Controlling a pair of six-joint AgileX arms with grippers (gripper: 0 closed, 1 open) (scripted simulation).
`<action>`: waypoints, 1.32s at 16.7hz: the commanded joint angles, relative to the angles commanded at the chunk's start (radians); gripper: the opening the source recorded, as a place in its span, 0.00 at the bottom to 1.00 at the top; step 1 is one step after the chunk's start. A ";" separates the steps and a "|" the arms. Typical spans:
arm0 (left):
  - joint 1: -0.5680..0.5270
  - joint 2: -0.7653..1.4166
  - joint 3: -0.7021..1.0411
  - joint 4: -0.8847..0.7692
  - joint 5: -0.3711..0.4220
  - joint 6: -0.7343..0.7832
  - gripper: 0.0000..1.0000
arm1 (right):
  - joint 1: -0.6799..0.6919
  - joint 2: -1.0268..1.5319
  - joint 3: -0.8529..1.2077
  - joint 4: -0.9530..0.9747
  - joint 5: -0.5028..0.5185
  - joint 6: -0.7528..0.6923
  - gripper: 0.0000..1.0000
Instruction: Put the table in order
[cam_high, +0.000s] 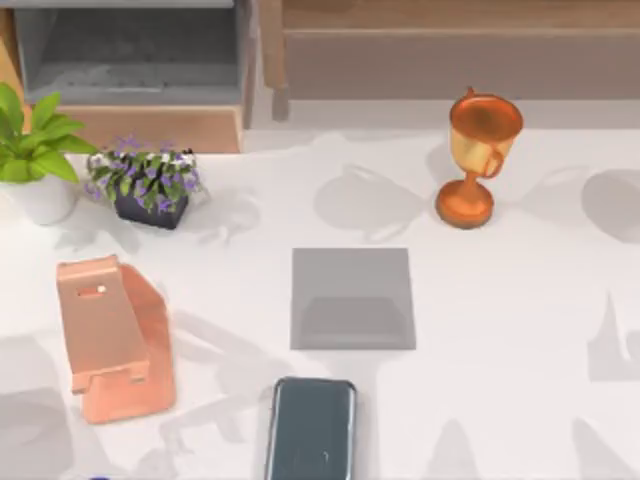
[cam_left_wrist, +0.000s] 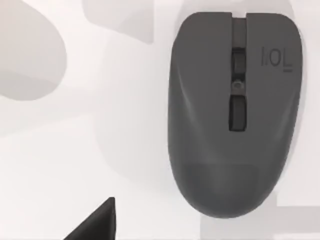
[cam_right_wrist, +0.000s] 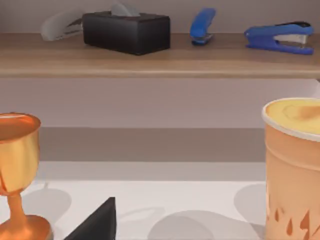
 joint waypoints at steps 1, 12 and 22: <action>0.001 0.007 -0.009 0.013 0.000 0.000 1.00 | 0.000 0.000 0.000 0.000 0.000 0.000 1.00; 0.008 0.190 -0.223 0.411 0.000 0.009 1.00 | 0.000 0.000 0.000 0.000 0.000 0.000 1.00; 0.008 0.190 -0.223 0.411 0.000 0.009 0.47 | 0.000 0.000 0.000 0.000 0.000 0.000 1.00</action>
